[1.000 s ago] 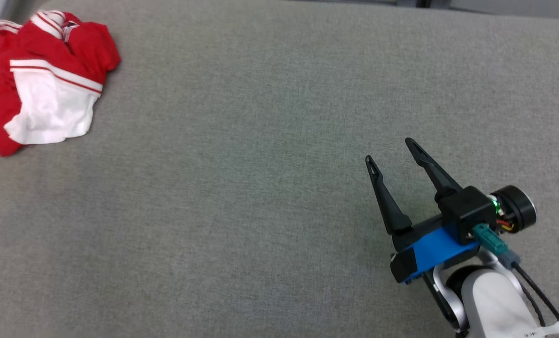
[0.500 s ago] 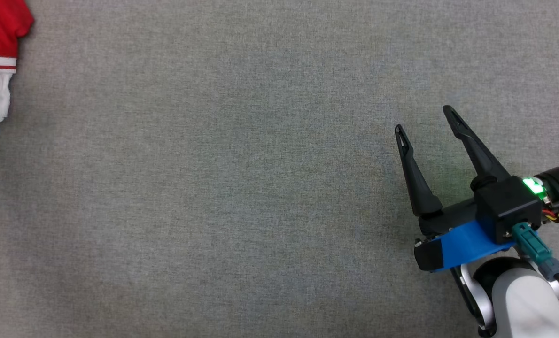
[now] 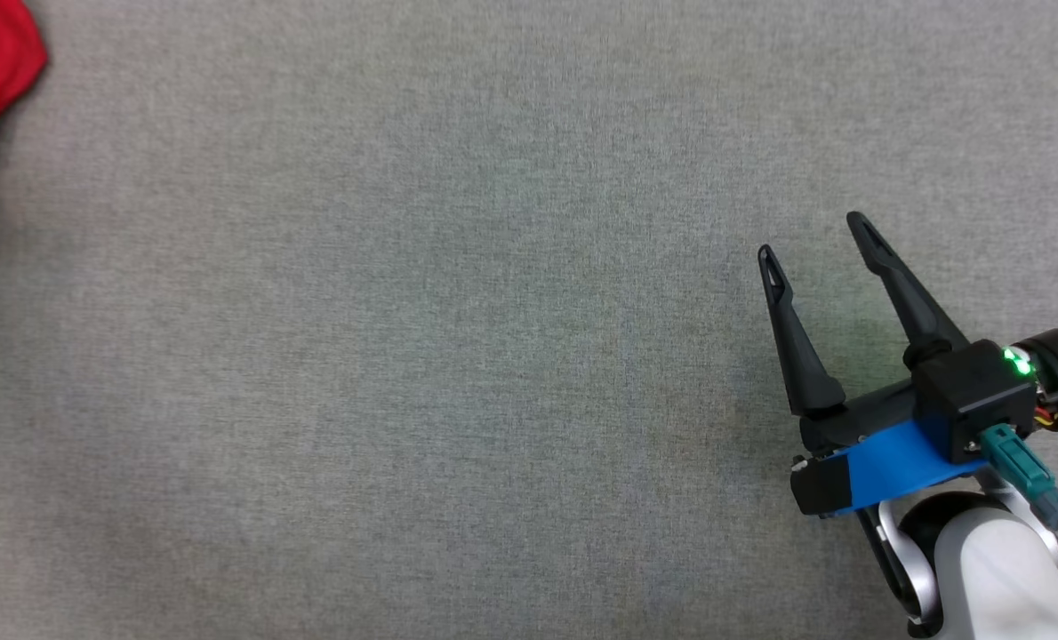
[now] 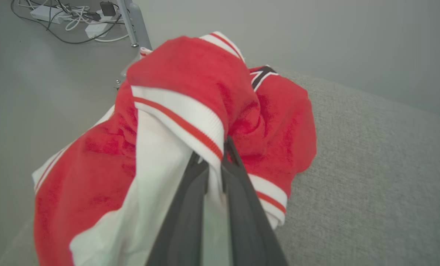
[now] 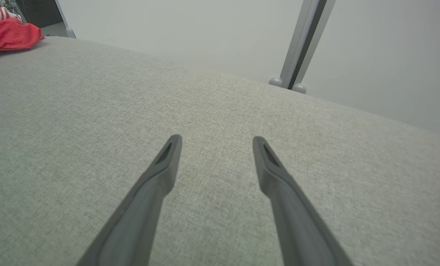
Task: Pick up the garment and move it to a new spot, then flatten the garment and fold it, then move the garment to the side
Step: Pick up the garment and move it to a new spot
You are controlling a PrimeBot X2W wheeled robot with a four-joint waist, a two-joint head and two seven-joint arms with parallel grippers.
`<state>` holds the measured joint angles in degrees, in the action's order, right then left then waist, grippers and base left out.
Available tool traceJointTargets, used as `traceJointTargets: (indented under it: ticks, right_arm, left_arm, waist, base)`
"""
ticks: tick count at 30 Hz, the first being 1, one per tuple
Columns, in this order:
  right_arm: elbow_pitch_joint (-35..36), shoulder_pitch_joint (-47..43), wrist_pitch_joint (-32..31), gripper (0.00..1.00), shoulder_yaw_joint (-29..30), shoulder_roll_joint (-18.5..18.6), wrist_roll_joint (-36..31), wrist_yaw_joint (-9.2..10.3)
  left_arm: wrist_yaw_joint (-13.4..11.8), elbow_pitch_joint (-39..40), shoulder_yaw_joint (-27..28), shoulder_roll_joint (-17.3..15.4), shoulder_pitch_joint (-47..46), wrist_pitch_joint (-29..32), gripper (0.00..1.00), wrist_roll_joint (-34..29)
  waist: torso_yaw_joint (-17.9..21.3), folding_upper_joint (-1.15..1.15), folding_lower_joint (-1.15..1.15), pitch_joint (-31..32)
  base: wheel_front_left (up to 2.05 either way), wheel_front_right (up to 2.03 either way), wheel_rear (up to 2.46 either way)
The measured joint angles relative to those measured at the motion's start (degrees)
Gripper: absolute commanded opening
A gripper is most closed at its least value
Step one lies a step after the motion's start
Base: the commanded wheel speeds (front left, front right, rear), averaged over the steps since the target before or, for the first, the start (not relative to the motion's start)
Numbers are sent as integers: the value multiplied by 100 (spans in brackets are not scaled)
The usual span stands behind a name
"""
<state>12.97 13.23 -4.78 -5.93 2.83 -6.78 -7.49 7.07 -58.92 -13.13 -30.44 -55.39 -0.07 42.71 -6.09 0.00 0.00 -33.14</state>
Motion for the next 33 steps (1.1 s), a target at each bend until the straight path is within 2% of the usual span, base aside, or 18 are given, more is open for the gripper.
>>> traceJointTargets:
  ticks: [8,17,24,28,33]
  right_arm:
    - [-554,0,308,100,62,0,331,0]
    - [-1360,-289,684,100,248,1,745,0]
    - [-1803,-558,932,100,382,4,1014,0]
    - [-1941,-623,1037,100,435,3,1140,0]
    - [-2052,-634,1143,100,526,3,1200,0]
  left_arm:
    - [13,259,-312,-479,-270,-479,0,-255]
    - [15,1582,-1149,-703,-478,-302,0,-527]
    - [-18,3038,-1503,-423,-568,256,0,-521]
    - [-255,3838,-1536,-124,-555,636,0,-280]
    - [-768,4642,-1590,389,-242,1073,0,59]
  waist:
    - [-34,0,0,639]
    - [79,0,-1,1638]
    - [370,0,-2,2390]
    - [582,0,-2,2676]
    - [785,0,-2,2788]
  base:
    - [0,0,0]
    - [0,0,0]
    - [0,0,0]
    - [0,0,0]
    - [0,0,0]
